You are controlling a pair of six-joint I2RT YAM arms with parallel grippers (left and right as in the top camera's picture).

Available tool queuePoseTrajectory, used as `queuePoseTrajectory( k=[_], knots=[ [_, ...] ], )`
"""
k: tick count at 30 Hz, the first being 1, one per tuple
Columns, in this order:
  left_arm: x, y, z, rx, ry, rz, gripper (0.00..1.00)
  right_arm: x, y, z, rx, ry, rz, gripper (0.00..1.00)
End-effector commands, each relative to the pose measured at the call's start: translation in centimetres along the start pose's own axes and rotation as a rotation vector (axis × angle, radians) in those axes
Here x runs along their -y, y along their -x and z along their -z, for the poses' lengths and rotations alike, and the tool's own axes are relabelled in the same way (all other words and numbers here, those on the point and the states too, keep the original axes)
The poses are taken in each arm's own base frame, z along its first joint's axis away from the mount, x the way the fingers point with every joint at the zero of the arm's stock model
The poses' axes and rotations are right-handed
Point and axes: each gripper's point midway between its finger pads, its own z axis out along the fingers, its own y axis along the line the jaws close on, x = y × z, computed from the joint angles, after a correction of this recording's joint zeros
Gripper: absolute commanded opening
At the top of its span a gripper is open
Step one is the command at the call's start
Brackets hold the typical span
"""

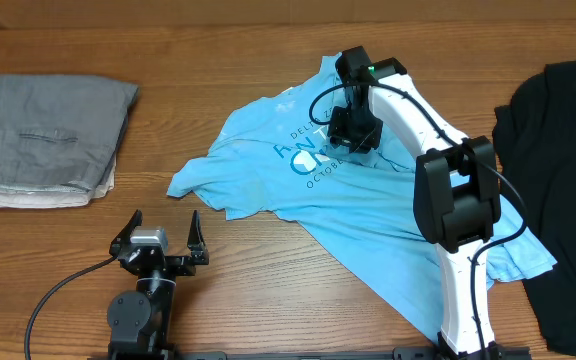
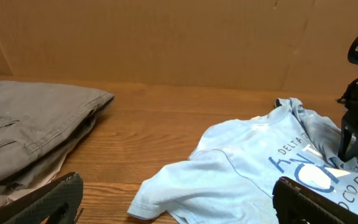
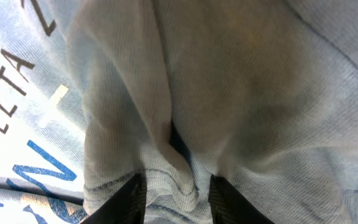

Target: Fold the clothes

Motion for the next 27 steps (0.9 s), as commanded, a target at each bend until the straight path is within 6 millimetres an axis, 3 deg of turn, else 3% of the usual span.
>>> queuePoseTrajectory(
  k=[1,4,8,12,15,18,22,27],
  knots=[
    [0.1,0.1,0.0,0.009,-0.008,-0.022,1.00,-0.1,0.3,1.4,0.040,-0.005,0.010,0.38],
    [0.1,0.1,0.0,0.009,-0.008,-0.022,1.00,-0.1,0.3,1.4,0.040,-0.006,0.010,0.37],
    [0.1,0.1,0.0,0.008,-0.008,-0.022,1.00,-0.1,0.3,1.4,0.040,-0.006,0.009,0.19],
    [0.1,0.1,0.0,0.009,-0.008,-0.022,1.00,0.0,0.3,1.4,0.038,-0.007,0.009,0.16],
    [0.1,0.1,0.0,0.009,-0.008,-0.022,1.00,0.0,0.2,1.4,0.037,-0.007,0.009,0.04],
    [0.1,0.1,0.0,0.009,-0.008,-0.022,1.00,-0.1,0.4,1.6,0.042,-0.004,0.009,0.04],
    [0.1,0.1,0.0,0.009,-0.008,-0.022,1.00,0.3,1.6,3.2,0.065,0.008,0.000,0.04],
    [0.1,0.1,0.0,0.008,-0.008,-0.022,1.00,1.3,4.4,6.6,0.133,0.037,0.013,0.04]
  ],
)
